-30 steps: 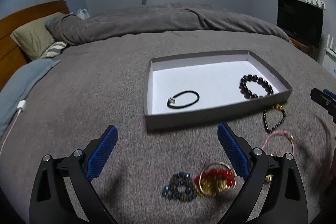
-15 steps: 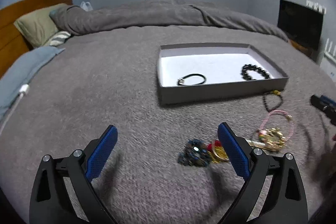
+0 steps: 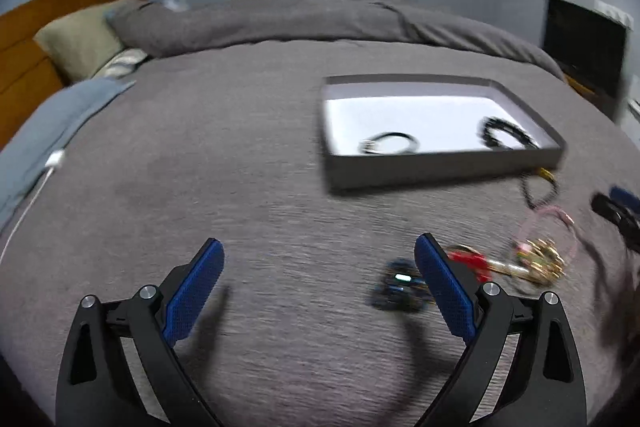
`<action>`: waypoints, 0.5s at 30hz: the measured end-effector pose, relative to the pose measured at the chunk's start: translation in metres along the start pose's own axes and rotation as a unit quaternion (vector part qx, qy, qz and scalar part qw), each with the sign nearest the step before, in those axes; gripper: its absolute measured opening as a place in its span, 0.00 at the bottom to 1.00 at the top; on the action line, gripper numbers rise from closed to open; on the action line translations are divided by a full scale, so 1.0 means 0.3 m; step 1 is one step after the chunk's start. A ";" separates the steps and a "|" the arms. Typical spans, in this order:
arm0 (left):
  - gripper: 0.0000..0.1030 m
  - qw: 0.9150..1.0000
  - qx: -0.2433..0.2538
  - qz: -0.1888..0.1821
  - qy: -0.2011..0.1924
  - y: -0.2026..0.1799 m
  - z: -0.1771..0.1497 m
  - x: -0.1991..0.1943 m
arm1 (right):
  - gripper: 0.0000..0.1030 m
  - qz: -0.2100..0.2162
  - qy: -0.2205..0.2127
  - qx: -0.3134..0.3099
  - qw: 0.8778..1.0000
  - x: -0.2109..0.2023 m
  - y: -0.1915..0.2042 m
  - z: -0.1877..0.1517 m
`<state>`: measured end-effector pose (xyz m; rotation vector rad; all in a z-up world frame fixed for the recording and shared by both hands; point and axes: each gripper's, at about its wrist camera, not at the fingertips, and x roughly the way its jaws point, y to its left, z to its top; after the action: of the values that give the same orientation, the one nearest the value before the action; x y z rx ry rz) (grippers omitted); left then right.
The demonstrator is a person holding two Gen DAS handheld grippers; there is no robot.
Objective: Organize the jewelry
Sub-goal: 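Withdraw both open tools from the tray back to the jewelry pile, then grasp the dark blue beaded bracelet with the left tool while the right tool grasps the thin gold-clasp bead bracelet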
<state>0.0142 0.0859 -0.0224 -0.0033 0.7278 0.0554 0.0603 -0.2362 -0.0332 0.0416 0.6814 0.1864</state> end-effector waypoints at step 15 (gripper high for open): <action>0.29 0.988 -0.009 -0.134 0.080 0.015 0.012 0.038 | 0.29 0.047 0.037 0.017 0.998 0.122 0.025 0.050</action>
<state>0.0249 0.0910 -0.0271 -0.1234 0.8824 -0.1978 0.0964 -0.2217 -0.0437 0.1002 0.7565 0.2672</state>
